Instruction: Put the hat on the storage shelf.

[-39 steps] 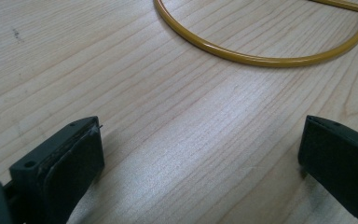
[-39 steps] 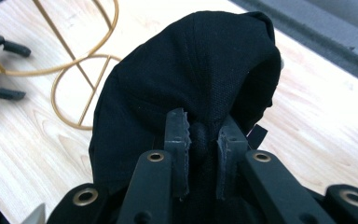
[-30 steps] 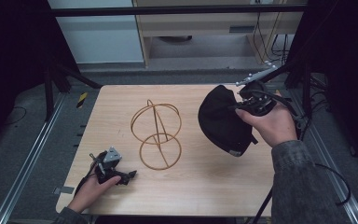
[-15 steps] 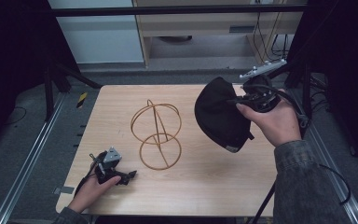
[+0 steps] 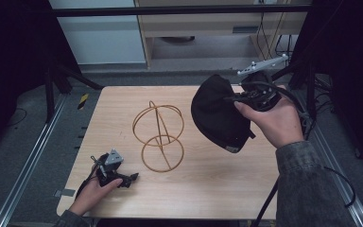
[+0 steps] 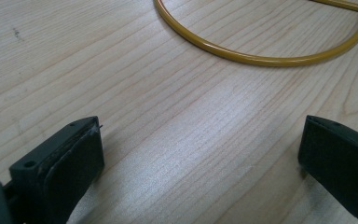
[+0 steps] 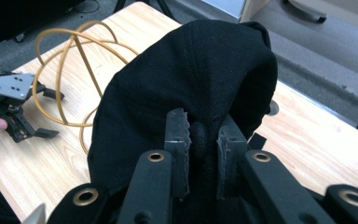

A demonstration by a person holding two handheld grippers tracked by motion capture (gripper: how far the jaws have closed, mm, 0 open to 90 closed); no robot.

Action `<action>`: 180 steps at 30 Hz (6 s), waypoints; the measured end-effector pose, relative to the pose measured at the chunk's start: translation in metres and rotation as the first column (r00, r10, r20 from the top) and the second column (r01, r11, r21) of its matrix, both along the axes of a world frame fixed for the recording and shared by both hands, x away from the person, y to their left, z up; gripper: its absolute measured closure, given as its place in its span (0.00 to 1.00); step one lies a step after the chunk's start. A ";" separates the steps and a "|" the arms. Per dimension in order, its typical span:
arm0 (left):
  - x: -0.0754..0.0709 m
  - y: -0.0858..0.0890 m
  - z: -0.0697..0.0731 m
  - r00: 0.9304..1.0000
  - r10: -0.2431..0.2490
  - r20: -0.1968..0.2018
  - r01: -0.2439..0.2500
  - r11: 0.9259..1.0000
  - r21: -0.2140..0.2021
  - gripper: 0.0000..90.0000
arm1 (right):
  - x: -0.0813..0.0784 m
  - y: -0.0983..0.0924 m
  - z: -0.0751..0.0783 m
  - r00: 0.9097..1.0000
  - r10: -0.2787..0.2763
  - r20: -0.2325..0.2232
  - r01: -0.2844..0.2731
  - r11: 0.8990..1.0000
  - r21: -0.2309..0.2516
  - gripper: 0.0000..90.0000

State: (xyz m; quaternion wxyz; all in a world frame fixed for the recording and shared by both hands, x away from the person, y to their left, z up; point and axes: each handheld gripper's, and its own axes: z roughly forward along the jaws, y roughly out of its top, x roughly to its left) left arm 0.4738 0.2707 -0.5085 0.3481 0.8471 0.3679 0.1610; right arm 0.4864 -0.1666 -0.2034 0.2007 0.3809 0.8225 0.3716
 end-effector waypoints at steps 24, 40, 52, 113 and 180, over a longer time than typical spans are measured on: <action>-0.001 0.000 0.000 1.000 0.001 0.001 -0.001 1.000 0.000 0.00 | 0.000 0.042 0.037 0.995 0.072 0.066 -0.074 0.997 0.029 0.87; -0.001 0.000 0.000 1.000 -0.001 0.001 0.001 1.000 0.004 0.00 | 0.006 0.087 0.047 0.985 0.159 0.069 -0.163 0.985 0.058 0.87; -0.001 0.000 0.000 1.000 -0.001 0.001 0.001 1.000 0.004 0.00 | 0.013 0.113 0.037 0.977 0.205 0.063 -0.210 0.973 0.095 0.87; -0.001 0.001 0.000 1.000 -0.002 -0.001 0.002 1.000 0.001 0.00 | 0.047 0.186 -0.008 0.960 0.269 -0.083 -0.270 0.963 -0.001 0.85; -0.001 0.000 0.000 1.000 -0.001 0.002 0.001 1.000 0.000 0.00 | 0.017 0.094 -0.021 0.993 0.114 -0.017 -0.114 0.993 -0.002 0.64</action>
